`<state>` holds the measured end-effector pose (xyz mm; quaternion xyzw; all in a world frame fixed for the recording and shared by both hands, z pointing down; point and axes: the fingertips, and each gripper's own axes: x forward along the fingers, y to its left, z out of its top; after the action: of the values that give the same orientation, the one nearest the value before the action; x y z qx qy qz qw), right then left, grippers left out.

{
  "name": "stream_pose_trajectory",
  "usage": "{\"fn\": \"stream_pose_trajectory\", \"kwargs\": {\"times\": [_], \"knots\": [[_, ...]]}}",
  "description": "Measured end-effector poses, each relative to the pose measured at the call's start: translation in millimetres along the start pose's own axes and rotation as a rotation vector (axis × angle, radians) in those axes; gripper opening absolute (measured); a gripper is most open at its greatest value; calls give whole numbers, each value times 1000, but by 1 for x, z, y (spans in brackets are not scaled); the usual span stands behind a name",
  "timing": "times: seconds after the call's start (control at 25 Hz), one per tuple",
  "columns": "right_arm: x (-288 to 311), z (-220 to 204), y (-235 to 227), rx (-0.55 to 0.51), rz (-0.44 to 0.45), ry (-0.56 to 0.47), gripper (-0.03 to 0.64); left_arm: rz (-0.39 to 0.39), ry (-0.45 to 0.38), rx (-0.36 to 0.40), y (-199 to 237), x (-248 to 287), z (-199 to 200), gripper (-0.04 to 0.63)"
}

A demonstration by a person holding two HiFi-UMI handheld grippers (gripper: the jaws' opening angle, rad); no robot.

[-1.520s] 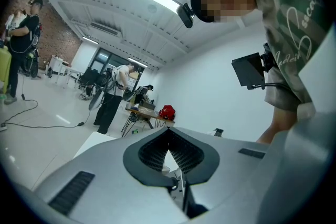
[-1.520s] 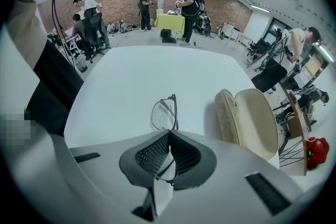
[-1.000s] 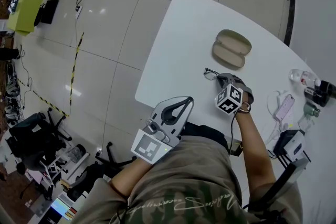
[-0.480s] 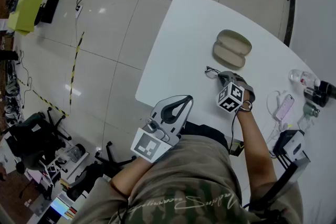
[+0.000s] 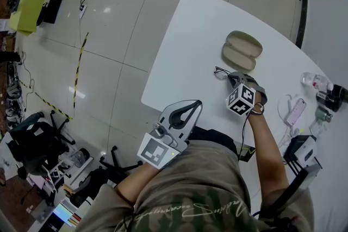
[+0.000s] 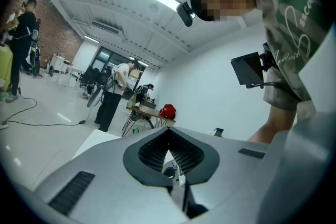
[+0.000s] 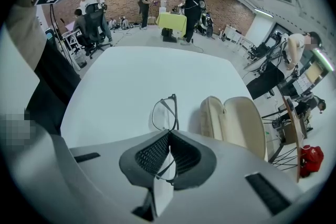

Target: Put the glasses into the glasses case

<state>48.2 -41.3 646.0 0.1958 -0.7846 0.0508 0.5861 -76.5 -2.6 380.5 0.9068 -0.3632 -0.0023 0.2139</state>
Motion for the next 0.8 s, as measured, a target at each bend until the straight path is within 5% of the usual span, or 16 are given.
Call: {"fn": "stream_pose_trajectory", "kwargs": {"times": [0.8], "knots": [[-18, -2, -26, 46, -14, -19, 20, -16, -5, 5, -5, 10, 4, 0]]}}
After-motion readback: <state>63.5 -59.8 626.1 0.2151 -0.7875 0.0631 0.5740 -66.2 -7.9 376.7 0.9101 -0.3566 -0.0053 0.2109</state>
